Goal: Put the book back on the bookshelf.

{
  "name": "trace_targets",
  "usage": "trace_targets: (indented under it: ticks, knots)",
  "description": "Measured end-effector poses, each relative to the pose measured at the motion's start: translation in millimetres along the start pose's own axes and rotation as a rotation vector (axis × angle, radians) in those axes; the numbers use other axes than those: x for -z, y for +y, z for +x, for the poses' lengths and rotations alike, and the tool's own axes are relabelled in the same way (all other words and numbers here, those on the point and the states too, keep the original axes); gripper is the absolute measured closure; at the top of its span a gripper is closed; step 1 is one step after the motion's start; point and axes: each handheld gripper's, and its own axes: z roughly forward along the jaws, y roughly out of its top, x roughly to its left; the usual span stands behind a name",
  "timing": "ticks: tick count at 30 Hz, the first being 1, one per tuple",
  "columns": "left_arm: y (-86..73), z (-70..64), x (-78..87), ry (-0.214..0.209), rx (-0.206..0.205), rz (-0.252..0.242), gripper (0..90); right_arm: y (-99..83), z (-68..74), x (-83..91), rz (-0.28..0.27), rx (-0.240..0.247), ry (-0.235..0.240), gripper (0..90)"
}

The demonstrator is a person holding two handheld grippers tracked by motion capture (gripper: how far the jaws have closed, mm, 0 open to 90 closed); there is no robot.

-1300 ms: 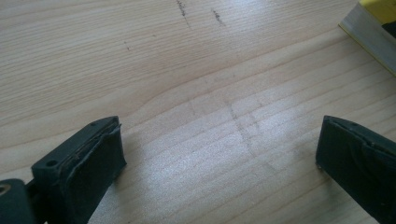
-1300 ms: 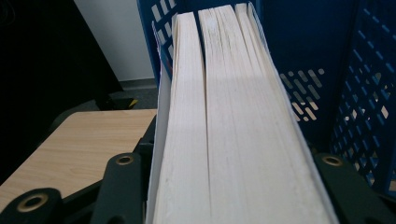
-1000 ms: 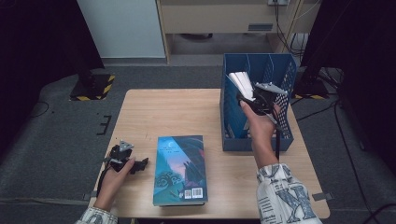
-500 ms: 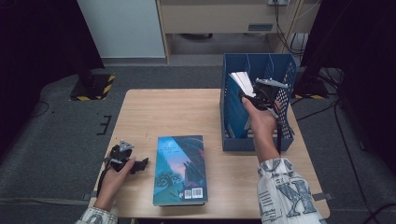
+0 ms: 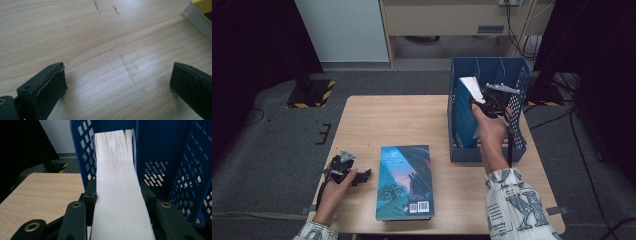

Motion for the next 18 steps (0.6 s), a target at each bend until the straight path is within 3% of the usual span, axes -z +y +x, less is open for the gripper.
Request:
trace_targets:
  ticks: [9,18]
  knots:
    - [-0.1,0.1,0.0,-0.001,0.000,-0.001,0.0,5.9,7.6,-3.7,-0.022,0.010,-0.019,60.7]
    - [-0.2,0.0,-0.2,-0.001,0.004,-0.005,0.0,24.4,10.5,-11.5,-0.053,0.007,-0.040,60.7]
